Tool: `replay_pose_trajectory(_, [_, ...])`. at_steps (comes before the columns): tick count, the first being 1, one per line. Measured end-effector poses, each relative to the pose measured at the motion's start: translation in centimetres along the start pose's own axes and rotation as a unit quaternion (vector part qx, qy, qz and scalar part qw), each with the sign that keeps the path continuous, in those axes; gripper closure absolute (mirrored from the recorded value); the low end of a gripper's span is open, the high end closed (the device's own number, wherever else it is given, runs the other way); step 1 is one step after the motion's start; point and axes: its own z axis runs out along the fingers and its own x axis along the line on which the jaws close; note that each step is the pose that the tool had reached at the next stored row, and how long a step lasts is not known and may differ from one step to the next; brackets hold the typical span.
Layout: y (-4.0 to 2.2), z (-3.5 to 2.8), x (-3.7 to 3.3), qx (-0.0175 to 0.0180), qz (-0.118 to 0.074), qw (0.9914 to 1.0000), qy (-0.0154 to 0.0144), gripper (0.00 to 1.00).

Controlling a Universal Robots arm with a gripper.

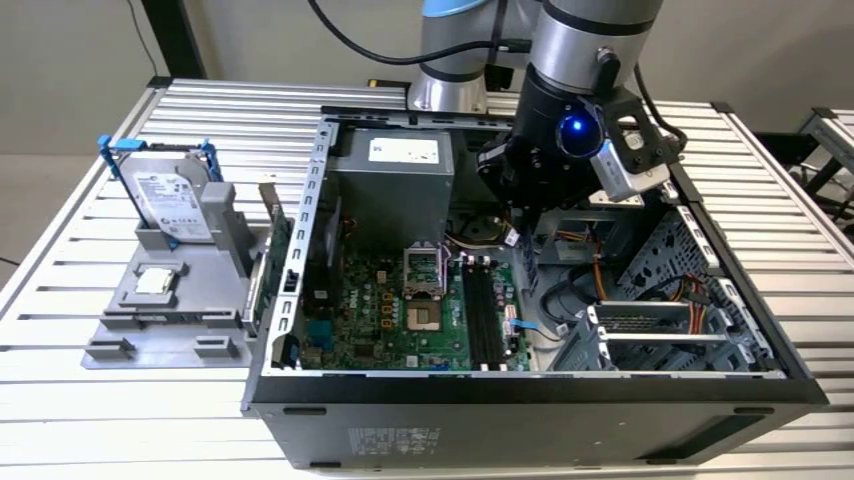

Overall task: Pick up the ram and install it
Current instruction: 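Insert the ram into the slot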

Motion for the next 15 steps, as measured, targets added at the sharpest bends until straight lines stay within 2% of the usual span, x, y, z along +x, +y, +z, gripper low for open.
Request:
replay_pose_trajectory(5, [-0.01,0.36,0.15,0.0003,0.000,1.00000,0.0000,1.00])
replay_pose_trajectory(10, [-0.06,1.20,1.12,0.0027,0.000,1.00000,-0.0002,1.00])
replay_pose_trajectory(15, [-0.07,2.09,1.29,0.0042,0.000,0.99999,-0.0003,1.00])
